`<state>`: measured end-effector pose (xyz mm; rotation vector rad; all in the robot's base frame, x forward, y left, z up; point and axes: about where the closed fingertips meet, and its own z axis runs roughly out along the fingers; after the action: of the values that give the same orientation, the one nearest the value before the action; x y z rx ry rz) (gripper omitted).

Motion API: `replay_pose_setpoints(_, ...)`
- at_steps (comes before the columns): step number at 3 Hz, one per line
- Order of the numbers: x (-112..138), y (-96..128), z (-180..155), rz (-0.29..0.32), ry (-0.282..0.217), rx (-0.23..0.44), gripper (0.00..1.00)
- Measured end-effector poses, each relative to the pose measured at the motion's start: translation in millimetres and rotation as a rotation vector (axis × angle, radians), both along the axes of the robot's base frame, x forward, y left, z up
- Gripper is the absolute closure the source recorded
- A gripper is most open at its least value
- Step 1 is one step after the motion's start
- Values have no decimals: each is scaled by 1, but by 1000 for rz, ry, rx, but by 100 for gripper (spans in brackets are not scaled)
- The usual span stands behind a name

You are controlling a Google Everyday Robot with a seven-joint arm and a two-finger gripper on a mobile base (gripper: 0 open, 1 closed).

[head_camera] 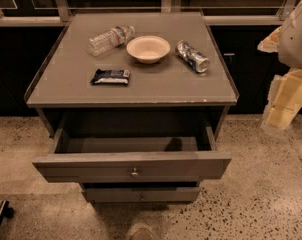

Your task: Close top drawer

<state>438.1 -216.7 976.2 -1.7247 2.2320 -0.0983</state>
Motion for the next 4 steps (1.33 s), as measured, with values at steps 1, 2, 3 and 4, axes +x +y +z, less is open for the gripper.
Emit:
replay_pose_setpoints(1,0,0,0,0,0,0,0)
replay_pose_setpoints(2,-1,-2,-14,-5,2,60,0)
replay_pose_setpoints(3,-10,-11,-57,-30,18,168,0)
replay_pose_setpoints(4,-21,-28,-119,-107,61,222,0)
